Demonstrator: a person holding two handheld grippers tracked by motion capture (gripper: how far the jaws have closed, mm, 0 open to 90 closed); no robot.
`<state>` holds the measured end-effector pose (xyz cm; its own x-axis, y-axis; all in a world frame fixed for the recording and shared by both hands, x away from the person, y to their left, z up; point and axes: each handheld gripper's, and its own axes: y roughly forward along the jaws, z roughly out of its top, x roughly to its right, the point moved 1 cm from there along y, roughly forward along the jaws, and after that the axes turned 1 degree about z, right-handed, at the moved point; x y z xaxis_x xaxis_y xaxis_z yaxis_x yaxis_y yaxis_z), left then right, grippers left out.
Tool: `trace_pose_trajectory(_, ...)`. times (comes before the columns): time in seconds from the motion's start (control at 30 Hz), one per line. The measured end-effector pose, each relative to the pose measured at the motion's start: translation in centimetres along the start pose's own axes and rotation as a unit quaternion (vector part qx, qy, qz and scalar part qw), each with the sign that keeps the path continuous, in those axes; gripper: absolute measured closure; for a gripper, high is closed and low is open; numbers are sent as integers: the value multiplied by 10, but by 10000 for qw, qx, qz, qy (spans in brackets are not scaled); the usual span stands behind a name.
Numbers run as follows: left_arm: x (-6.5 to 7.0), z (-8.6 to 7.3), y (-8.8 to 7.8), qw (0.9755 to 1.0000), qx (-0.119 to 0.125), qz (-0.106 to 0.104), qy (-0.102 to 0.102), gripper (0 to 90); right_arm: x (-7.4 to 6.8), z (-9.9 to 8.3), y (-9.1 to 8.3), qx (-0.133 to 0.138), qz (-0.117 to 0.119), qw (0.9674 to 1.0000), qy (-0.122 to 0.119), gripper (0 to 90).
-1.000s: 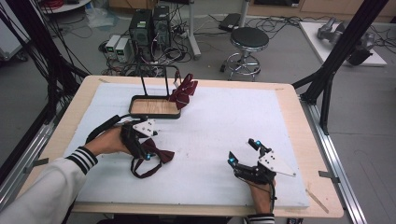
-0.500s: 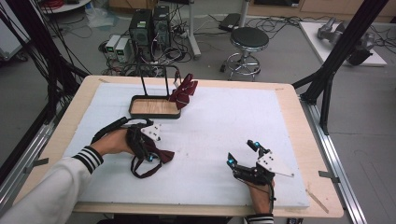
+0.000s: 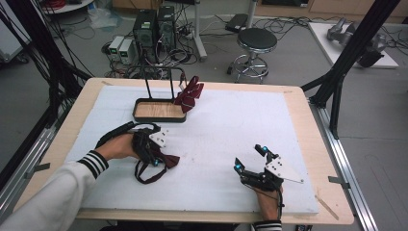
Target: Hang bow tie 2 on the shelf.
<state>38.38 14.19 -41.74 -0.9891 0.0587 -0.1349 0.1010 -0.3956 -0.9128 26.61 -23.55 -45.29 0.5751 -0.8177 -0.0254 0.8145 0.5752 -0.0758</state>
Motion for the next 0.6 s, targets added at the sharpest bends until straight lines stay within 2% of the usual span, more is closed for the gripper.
trace_pose_trajectory(0.33,-1,1,3,9999,-86,-69,-24,529,-1,0,-1,39,-9,10000,-20,118)
trace_pose_trajectory(0.5,0,4,3,9997,-191,-129,42,663,-2,-1,-1,46,-21,10000,-38,118)
trace_pose_trajectory(0.6,0,4,3,9996,-198,-181,-49,714,-2,-1,-1,55,-12,10000,-69,118)
